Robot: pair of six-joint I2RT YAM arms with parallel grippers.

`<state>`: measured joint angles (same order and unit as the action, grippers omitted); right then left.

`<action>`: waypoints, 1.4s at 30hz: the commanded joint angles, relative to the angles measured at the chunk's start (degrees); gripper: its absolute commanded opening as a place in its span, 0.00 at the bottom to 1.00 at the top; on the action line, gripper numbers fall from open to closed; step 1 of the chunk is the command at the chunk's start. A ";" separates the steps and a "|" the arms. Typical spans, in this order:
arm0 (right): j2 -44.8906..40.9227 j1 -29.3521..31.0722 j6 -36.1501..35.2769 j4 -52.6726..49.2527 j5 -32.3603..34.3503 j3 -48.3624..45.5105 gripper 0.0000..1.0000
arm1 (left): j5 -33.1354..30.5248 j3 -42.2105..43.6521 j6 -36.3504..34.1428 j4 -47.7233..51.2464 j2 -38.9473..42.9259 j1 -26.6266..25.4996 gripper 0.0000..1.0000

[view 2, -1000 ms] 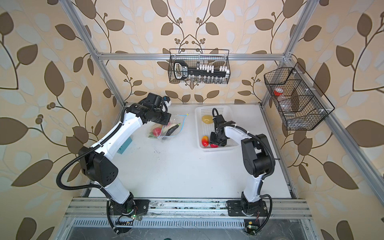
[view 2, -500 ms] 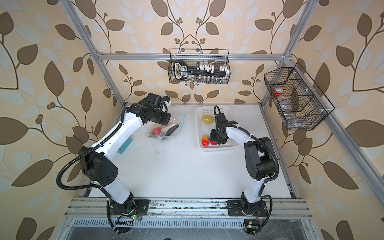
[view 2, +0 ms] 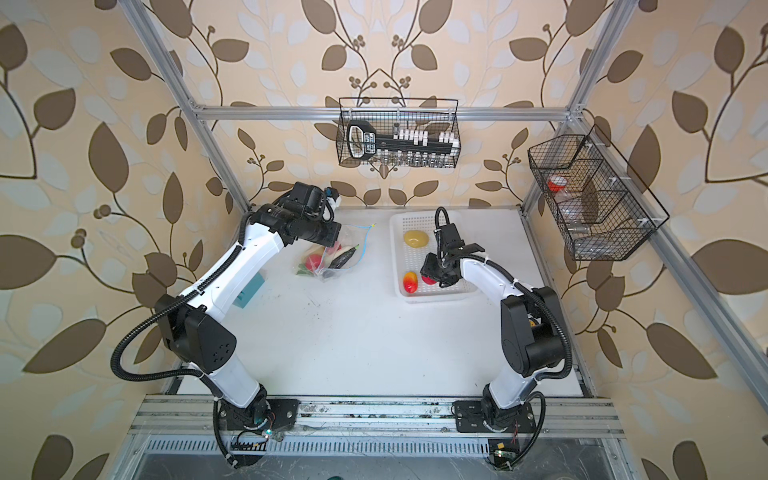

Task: Place the food in the zip-top bag and seal the zipper
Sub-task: 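Lift the red apple with the right gripper and carry it toward the bag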

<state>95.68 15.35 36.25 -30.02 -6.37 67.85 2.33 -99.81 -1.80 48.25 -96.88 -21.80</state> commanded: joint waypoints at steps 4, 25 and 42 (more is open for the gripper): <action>-3.26 -0.17 2.86 2.73 -1.98 -2.20 0.26 | -0.75 -3.70 -1.36 1.19 1.17 -0.35 0.00; -11.29 0.94 5.96 8.22 -2.24 -3.35 0.28 | -2.30 -5.77 -4.29 2.05 0.55 -0.35 0.00; -17.22 2.99 8.18 14.09 -1.87 -4.57 0.22 | -3.91 -6.53 -5.93 1.51 1.08 -0.35 0.00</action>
<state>79.59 17.91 43.35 -17.98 -8.16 64.62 -0.51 -103.37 -6.50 49.60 -96.92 -21.80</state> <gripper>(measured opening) 0.523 0.048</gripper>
